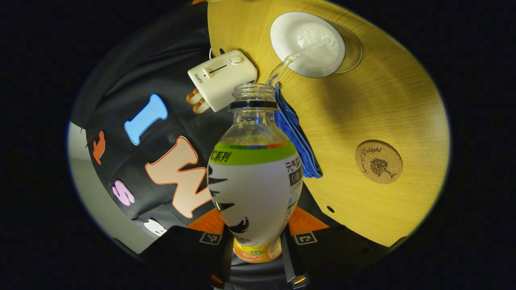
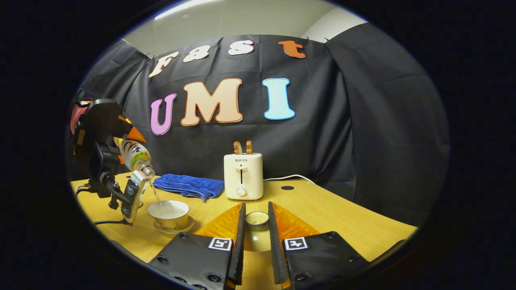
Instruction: Open the teacup lid with one hand, grasp the water bottle and pour water into the teacup with the other hand; after pouring, place the water bottle on the coaster and then close the teacup lid.
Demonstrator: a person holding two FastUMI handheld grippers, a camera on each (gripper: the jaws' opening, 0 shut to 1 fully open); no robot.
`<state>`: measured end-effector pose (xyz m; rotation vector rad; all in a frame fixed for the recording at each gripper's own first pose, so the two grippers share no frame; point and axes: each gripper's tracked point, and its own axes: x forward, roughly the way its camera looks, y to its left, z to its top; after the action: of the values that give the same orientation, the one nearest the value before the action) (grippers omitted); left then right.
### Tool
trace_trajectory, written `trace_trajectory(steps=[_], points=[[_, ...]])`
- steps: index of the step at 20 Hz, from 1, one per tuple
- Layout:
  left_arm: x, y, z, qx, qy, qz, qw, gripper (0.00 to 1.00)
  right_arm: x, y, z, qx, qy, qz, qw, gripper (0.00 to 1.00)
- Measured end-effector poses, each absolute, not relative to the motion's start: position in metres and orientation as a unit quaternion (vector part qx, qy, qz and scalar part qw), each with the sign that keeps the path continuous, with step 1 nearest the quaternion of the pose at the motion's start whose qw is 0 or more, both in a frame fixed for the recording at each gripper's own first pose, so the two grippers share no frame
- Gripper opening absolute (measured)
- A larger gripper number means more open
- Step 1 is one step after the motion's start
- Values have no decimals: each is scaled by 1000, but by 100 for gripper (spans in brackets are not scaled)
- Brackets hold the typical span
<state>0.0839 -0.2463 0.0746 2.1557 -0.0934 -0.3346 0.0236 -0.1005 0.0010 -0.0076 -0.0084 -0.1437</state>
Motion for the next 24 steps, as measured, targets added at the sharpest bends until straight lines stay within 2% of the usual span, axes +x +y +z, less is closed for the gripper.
trace_trajectory(steps=[9,14,24], points=[[82,-256,83,893,-55,-126,429,49,24,-102,1,-4,-4,-74,997,33],[82,-258,69,889,-51,-139,432,50,24,-102,1,-4,-5,-75,997,33],[62,-251,3,755,49,-256,601,49,24,-103,1,-4,-6,-76,997,33]])
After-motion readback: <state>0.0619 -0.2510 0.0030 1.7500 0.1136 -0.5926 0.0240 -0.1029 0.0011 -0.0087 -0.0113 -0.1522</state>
